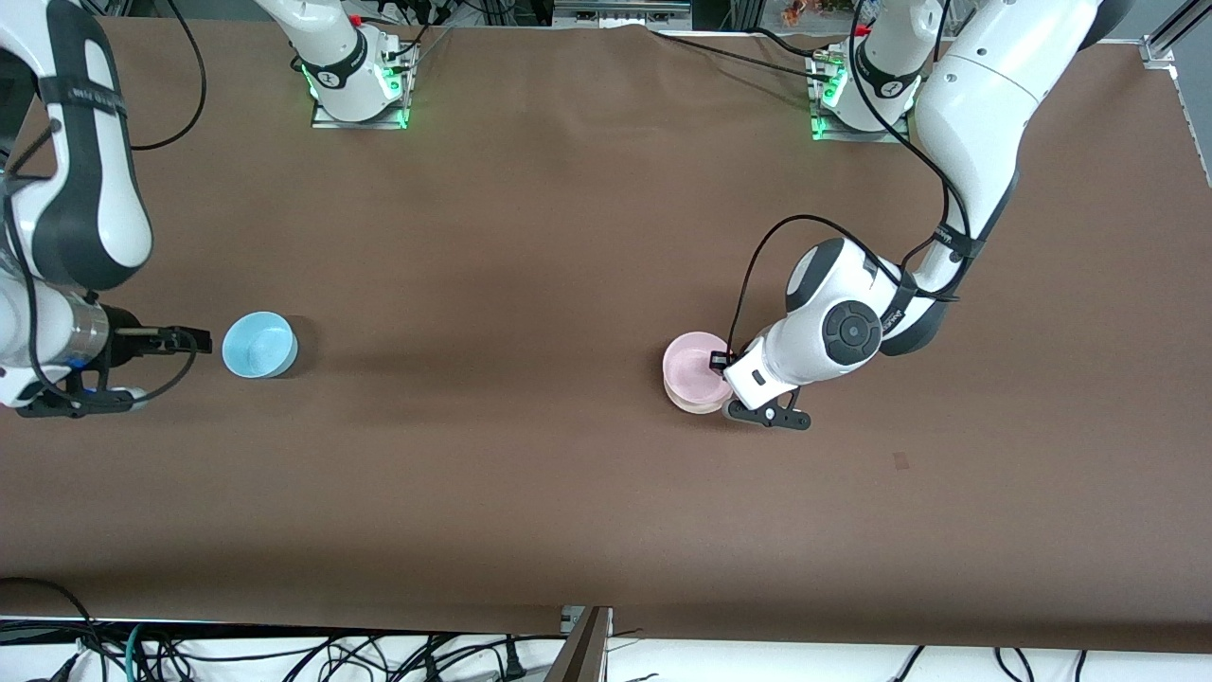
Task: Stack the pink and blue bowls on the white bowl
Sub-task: 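Lower the pink bowl into the white bowl and open the left gripper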
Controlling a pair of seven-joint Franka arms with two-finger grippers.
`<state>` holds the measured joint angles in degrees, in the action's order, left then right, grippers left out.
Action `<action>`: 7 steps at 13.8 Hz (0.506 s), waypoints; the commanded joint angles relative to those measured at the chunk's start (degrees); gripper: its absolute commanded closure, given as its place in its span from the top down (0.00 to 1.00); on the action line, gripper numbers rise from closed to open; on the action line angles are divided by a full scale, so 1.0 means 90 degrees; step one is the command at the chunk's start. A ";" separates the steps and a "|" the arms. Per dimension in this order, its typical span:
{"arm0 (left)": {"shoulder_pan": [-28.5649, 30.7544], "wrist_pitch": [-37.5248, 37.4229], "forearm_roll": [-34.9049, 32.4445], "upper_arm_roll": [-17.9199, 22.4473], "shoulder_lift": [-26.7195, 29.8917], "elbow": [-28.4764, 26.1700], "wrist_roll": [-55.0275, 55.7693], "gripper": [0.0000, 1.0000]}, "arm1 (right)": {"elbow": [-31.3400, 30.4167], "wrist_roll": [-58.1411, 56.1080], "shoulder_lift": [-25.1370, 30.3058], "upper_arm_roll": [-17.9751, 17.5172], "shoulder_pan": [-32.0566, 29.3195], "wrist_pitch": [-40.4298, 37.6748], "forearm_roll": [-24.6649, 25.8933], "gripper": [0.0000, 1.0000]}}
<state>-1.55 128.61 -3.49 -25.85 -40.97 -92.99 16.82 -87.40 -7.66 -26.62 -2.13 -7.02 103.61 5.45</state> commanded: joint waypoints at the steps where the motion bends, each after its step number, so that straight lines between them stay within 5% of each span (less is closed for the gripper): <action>1: -0.0043 -0.0003 -0.0178 0.0001 -0.0087 0.0176 0.0123 0.17 | 0.0053 -0.0300 -0.0245 -0.0057 -0.0225 0.0245 -0.0097 1.00; 2: -0.0043 -0.0003 -0.0207 0.0010 -0.0077 0.0186 0.0133 0.99 | 0.0015 -0.0301 -0.0255 -0.0057 -0.0216 0.0265 -0.0107 1.00; 7: 0.0084 -0.0139 -0.0344 -0.0009 0.0234 0.0166 0.0152 1.00 | -0.0025 -0.0310 -0.0362 -0.0066 -0.0226 0.0353 -0.0117 1.00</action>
<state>-1.44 128.65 -4.99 -25.85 -40.87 -91.63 17.01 -87.56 -9.37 -29.82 -2.24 -8.46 106.20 5.12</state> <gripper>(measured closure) 0.432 0.000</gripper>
